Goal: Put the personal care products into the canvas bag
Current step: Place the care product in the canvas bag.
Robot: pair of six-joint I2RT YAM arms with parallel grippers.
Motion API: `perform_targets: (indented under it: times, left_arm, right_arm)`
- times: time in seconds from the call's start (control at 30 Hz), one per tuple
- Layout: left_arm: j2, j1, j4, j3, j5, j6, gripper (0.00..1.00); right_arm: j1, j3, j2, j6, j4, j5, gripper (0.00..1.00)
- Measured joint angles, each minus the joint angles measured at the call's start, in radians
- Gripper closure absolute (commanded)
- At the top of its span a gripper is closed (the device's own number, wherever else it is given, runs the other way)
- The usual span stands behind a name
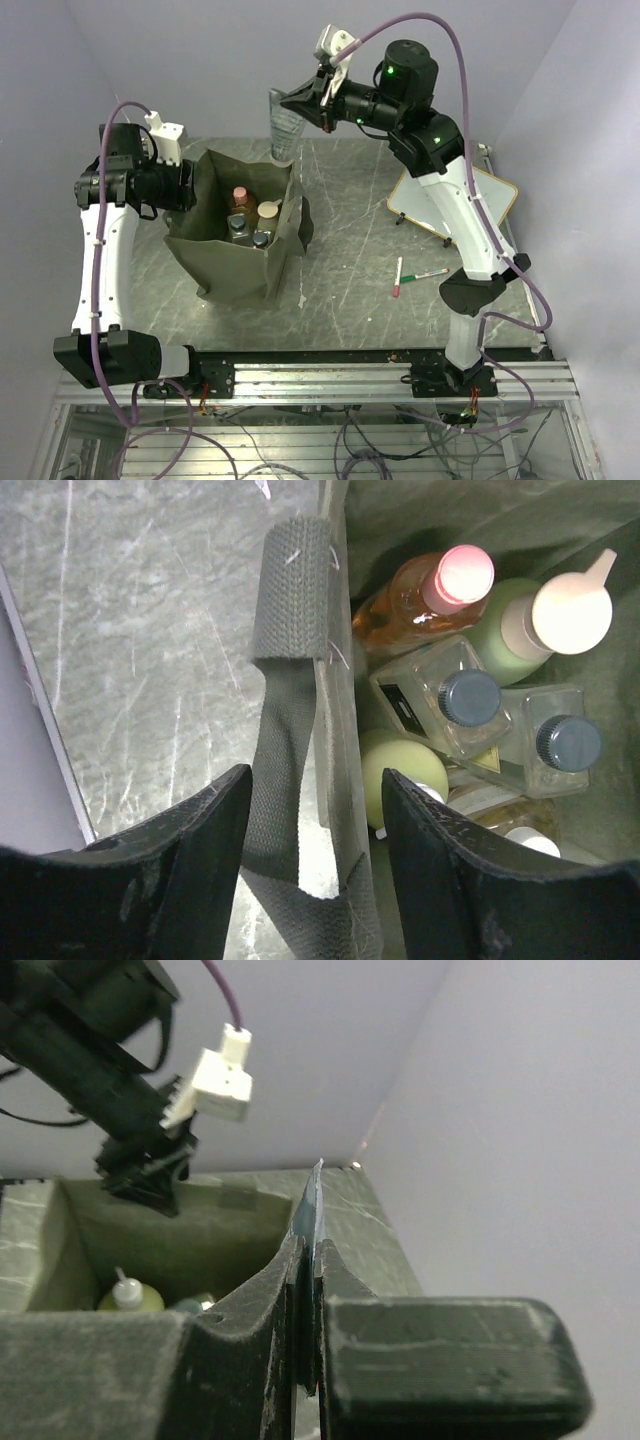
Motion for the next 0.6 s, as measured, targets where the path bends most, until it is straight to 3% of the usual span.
perform_targets:
  times: [0.2, 0.4, 0.6]
  left_arm:
    - [-0.010, 0.000, 0.000, -0.043, -0.011, -0.037, 0.60]
    - [-0.035, 0.000, 0.004, -0.045, -0.001, -0.051, 0.91]
    - [-0.053, 0.000, -0.002, -0.048, 0.058, -0.030, 0.93]
  right_arm:
    - [0.071, 0.004, 0.034, 0.048, 0.060, -0.035, 1.00]
    - [0.115, -0.013, 0.084, 0.082, 0.107, -0.060, 1.00]
    - [0.131, -0.056, 0.118, 0.105, 0.161, -0.110, 1.00]
